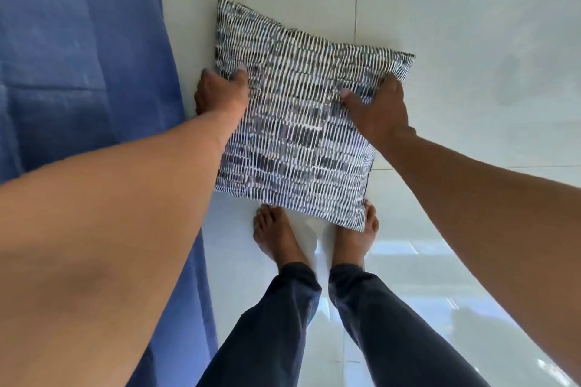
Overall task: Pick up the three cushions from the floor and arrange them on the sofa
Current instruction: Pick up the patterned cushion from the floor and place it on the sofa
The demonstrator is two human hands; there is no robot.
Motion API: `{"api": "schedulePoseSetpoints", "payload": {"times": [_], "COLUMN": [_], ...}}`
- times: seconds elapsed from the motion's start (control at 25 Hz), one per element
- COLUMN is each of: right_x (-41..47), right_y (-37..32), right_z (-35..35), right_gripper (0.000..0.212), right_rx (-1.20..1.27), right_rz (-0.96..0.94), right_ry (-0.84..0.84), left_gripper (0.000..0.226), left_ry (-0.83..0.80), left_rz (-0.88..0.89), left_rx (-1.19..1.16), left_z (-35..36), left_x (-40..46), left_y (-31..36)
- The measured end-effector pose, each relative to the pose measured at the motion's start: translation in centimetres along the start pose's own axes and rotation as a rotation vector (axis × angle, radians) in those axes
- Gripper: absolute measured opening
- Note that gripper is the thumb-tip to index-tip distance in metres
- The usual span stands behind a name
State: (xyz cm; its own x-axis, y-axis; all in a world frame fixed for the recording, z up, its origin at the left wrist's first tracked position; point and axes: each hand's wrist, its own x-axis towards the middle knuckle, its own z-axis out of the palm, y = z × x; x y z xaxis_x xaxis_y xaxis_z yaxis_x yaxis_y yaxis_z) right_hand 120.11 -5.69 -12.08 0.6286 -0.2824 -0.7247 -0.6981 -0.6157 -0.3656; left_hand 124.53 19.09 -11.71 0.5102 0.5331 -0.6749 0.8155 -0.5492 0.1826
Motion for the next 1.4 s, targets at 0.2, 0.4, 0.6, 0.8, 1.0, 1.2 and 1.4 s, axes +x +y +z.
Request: {"api": "schedulePoseSetpoints", "payload": {"times": [0.2,0.4,0.6,0.8,1.0,1.2,1.4], "right_x": [1.4,-3.6,-10.7,-19.6,-28.3,-37.2,-43.7], "right_y": [0.3,-3.2,-7.7,-12.6,-16.7,-20.4,-22.8], "right_z": [0.3,-5.4,-14.5,-24.0,-30.8,-36.2,-40.2], "right_gripper": [0.083,0.085,0.059,0.059,0.078,0.093,0.115], "right_rx": [0.547,0.629,0.658,0.657,0.651,0.632,0.607], "right_rz": [0.303,0.243,0.143,0.024,-0.045,-0.1,-0.186], "right_ry": [-0.019,0.007,0.046,0.074,0.074,0.046,0.083], "left_gripper": [0.074,0.068,0.064,0.075,0.113,0.099,0.05], "left_ry": [-0.133,-0.118,-0.147,-0.155,-0.161,-0.141,-0.126], "left_rz": [-0.116,-0.075,-0.034,0.043,0.12,0.183,0.236], "left_rx": [-0.208,-0.357,-0.457,-0.561,-0.754,-0.788,-0.79], "left_z": [0.2,-4.6,-11.5,-21.0,-29.4,-37.7,-44.7], "left_x": [0.2,-5.3,-13.8,-23.6,-31.8,-39.9,-46.8], "left_y": [-0.2,2.0,5.4,7.7,8.2,8.6,8.3]}}
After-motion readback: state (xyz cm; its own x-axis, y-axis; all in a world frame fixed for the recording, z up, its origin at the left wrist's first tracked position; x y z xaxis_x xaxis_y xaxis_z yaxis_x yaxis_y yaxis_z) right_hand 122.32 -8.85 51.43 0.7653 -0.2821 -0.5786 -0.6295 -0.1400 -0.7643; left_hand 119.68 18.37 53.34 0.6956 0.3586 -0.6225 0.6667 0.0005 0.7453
